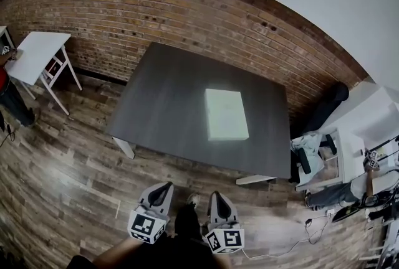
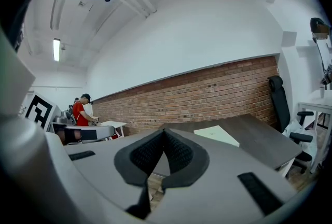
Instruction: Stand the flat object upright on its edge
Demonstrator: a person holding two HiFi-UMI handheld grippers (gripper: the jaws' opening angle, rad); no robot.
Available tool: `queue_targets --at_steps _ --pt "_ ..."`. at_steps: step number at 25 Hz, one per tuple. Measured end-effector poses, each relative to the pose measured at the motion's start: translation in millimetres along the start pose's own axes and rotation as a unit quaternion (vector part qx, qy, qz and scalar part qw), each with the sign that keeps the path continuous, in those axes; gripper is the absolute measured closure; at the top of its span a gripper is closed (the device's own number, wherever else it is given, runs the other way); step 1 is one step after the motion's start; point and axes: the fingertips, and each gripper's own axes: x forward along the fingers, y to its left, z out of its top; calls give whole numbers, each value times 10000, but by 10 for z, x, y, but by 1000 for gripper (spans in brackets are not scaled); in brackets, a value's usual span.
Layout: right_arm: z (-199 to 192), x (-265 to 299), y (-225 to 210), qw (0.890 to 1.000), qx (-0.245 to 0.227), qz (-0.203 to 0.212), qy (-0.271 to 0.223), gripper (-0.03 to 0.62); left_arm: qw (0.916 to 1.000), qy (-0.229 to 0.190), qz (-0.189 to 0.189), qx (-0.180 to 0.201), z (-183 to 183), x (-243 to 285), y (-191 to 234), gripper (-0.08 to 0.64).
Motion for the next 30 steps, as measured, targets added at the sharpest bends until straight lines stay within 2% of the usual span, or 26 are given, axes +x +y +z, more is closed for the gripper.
queue_targets --at_steps 8,20,30 --pt "62 338 -407 9999 91 101 -25 569 9999 63 65 44 5 487 -54 530" --pt "239 931 -1548 9994 174 259 128 569 9993 251 284 -52 43 1746 -217 529" --pt "293 1359 -2242 9961 316 755 331 569 9972 410 616 -84 58 2546 -421 530"
